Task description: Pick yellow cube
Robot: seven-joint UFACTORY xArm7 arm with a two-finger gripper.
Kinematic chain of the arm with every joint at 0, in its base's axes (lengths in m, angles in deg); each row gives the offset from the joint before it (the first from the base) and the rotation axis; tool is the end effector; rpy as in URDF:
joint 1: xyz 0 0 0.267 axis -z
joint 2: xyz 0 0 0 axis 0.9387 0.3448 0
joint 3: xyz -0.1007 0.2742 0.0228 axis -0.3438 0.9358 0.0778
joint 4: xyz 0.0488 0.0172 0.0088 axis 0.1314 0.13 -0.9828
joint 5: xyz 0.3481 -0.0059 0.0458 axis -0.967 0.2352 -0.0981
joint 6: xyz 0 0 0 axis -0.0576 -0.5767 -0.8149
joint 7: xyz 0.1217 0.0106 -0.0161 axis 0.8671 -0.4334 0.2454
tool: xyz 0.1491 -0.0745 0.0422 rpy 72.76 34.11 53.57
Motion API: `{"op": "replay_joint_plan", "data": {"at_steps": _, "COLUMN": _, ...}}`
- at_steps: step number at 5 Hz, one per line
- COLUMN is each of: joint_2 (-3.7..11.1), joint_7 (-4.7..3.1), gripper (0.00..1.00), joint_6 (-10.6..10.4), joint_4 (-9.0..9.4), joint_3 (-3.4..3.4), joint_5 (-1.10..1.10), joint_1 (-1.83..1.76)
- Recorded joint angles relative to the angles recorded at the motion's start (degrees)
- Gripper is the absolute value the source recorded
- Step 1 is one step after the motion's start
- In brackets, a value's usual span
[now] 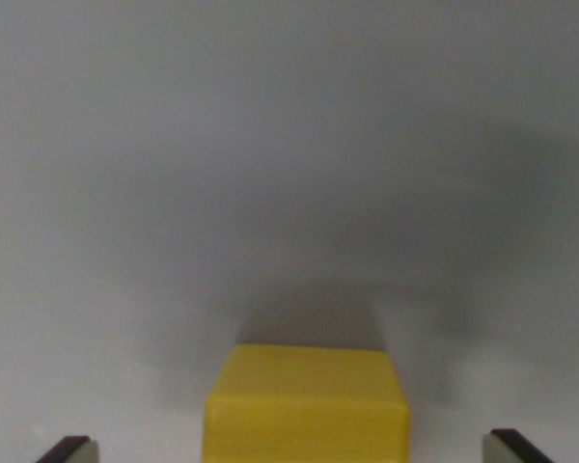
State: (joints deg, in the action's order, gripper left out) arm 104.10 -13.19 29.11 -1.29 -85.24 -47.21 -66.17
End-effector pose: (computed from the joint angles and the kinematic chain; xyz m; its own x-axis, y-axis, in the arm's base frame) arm 0.4707 -0.0678 0.0404 0.9932 0.0885 -0.0755 0.0865 -0.9958 -0.0294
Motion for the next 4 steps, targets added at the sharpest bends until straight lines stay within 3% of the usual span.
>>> {"op": "replay_joint_plan", "data": {"at_steps": 1, "joint_2": 0.56, "joint_7": -0.52, "gripper": 0.0, "joint_6": -1.48, "joint_4": 0.98, "joint_3": -0.08, "joint_5": -0.19, "joint_1": 0.17}}
{"op": "replay_joint_plan", "data": {"at_steps": 4, "joint_2": 1.0, "joint_7": -0.93, "gripper": 0.0, "joint_6": -2.66, "joint_4": 1.76, "joint_3": -0.14, "joint_5": -0.34, "joint_1": 0.31}}
